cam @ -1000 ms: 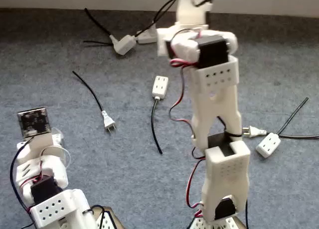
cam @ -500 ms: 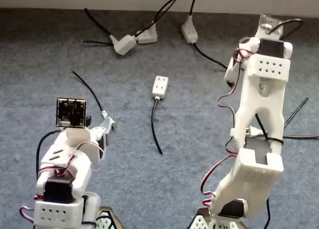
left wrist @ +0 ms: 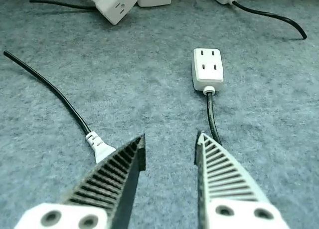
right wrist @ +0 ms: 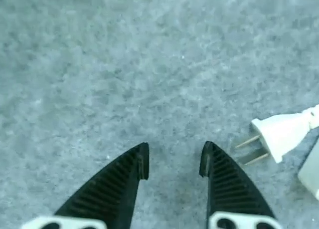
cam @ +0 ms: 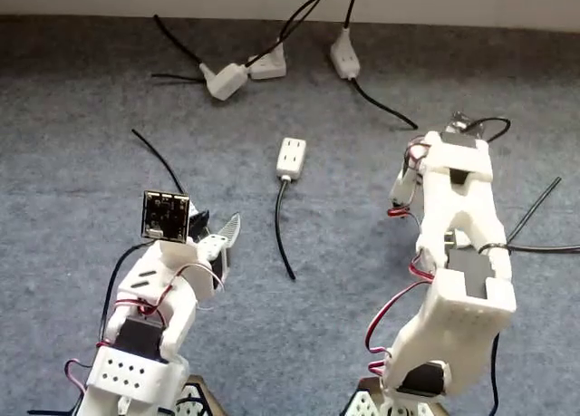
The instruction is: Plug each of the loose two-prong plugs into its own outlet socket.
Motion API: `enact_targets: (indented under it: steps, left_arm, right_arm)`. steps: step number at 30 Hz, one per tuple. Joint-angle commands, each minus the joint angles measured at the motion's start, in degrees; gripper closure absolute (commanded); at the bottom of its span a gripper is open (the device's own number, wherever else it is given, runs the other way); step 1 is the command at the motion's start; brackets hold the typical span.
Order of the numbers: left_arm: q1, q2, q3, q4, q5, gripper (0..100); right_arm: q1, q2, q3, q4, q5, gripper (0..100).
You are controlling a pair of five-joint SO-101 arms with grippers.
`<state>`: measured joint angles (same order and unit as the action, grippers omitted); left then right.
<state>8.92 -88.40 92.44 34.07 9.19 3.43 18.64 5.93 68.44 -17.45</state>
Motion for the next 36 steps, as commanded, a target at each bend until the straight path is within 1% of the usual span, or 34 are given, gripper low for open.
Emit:
enact_targets:
  steps: [1,4,7,9,12,15,17,18,20,21,23,25,28,32,34,36]
  left_arm:
    - [-4.18,0.22,-0.13,0.70,0.35,83]
    - [-6.37,0.22,-0.04,4.48,0.26,83]
    - [-6.29,-0.22,2.24,6.59,0.18,83]
    - [-6.29,-0.31,4.70,4.48,0.18,83]
    - [-5.58,0.22,5.14,1.41,0.18,83]
    - [-4.79,0.22,5.14,1.67,0.18,83]
    - [-5.05,0.13,5.05,3.87,0.00,83]
    - [-4.97,0.13,4.70,5.36,-2.02,83]
    - [-4.88,0.22,0.92,10.55,-8.70,83]
    - [-5.23,0.22,-2.07,14.07,-10.90,83]
    - [-6.81,0.22,-8.31,21.36,-12.40,83]
    - [-8.57,0.31,-12.44,25.76,-12.40,83]
    - [-10.07,0.31,-13.67,25.85,-12.57,83]
    - [-10.15,1.01,-16.84,26.02,-12.48,83]
    - [-10.15,4.62,-20.18,26.02,-12.31,81]
    - [-10.15,11.91,-25.01,26.02,-11.43,77]
  right_arm:
    - [-1.10,-1.80,2.86,-5.05,-0.79,82.4]
    - [-0.75,-1.80,5.14,-7.78,-0.79,82.4]
    - [-0.75,-1.80,6.64,-9.45,-0.70,82.4]
    - [-0.75,-1.80,6.99,-9.98,-0.70,82.4]
    - [-0.75,-1.71,6.99,-10.24,-0.70,82.4]
    - [-0.75,-1.54,7.16,-10.24,-0.70,82.4]
    - [-0.66,-0.48,7.16,-10.24,-0.70,82.4]
    - [-0.66,0.40,6.99,-10.24,-0.62,82.4]
    - [-0.66,1.71,6.81,-9.89,-0.62,82.4]
    - [-0.66,2.07,6.64,-9.89,-0.62,82.4]
    - [-0.66,2.07,6.64,-9.89,-0.62,82.4]
    - [-0.66,2.07,6.64,-9.89,-0.62,82.4]
    - [-0.75,2.07,6.64,-9.89,-0.62,82.4]
    - [-0.75,2.07,6.64,-9.89,-0.62,82.4]
    - [-0.75,2.07,6.64,-9.89,-0.62,82.4]
    - [-0.75,2.15,6.64,-9.89,-0.62,82.4]
